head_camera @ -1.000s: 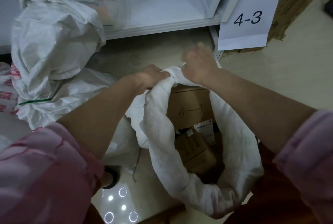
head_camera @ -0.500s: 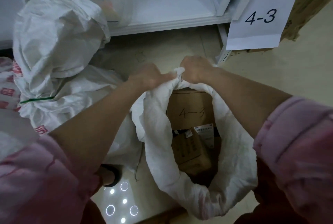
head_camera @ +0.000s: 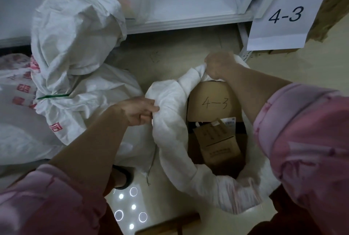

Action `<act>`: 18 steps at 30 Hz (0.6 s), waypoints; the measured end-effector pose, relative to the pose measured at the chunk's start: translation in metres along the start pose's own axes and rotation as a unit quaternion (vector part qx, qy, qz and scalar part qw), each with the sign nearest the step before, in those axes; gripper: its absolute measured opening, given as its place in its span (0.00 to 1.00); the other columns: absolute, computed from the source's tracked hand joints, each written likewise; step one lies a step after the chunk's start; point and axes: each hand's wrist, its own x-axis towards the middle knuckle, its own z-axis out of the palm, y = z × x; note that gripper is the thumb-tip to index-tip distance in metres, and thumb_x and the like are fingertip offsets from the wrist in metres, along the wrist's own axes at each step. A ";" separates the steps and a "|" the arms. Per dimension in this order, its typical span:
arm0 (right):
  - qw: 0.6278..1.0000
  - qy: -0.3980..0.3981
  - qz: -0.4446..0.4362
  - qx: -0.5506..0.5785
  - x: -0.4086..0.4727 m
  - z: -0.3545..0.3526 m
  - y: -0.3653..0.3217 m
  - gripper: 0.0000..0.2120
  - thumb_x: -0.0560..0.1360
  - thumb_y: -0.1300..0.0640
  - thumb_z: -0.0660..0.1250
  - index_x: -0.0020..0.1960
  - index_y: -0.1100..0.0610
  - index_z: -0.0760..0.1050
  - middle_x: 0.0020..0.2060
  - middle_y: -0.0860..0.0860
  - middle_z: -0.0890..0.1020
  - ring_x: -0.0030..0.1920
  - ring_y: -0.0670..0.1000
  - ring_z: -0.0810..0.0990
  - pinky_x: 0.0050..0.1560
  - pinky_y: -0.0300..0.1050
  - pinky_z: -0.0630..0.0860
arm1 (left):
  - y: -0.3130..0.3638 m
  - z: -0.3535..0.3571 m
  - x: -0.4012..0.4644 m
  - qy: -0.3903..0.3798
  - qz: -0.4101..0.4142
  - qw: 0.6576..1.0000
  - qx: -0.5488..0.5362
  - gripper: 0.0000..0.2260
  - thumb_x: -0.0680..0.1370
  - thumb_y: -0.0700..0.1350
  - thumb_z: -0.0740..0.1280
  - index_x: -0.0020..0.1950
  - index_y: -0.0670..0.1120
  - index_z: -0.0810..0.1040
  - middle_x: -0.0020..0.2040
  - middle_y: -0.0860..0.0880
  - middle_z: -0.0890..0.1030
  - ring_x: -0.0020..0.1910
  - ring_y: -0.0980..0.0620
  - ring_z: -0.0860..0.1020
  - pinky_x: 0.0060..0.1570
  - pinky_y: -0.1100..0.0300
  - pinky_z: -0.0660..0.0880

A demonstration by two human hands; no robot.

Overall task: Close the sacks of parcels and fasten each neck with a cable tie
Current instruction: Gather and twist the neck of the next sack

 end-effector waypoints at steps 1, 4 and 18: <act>1.000 0.009 0.011 -0.025 -0.003 0.000 -0.004 0.13 0.77 0.59 0.60 0.60 0.61 0.74 0.57 0.59 0.77 0.60 0.61 0.72 0.58 0.54 0.67 | -0.001 0.006 0.005 0.062 -0.013 0.998 -0.008 0.13 0.78 0.31 0.60 0.36 0.43 0.67 0.27 0.51 0.65 0.17 0.61 0.62 0.18 0.70 0.56; 0.993 0.092 -0.014 -0.079 -0.013 0.005 -0.019 0.18 0.74 0.61 0.63 0.63 0.58 0.68 0.59 0.57 0.73 0.59 0.58 0.68 0.57 0.51 0.66 | 0.006 0.020 0.015 0.157 -0.012 0.987 -0.010 0.16 0.77 0.26 0.53 0.33 0.42 0.64 0.28 0.48 0.63 0.14 0.59 0.60 0.14 0.71 0.51; 0.979 0.136 -0.153 -0.010 -0.003 0.039 -0.027 0.07 0.75 0.63 0.61 0.51 0.57 0.75 0.49 0.51 0.78 0.57 0.53 0.69 0.52 0.45 0.63 | -0.004 -0.009 0.021 -0.058 0.031 0.992 0.110 0.09 0.73 0.30 0.60 0.46 0.40 0.78 0.35 0.45 0.73 0.32 0.50 0.70 0.32 0.59 0.66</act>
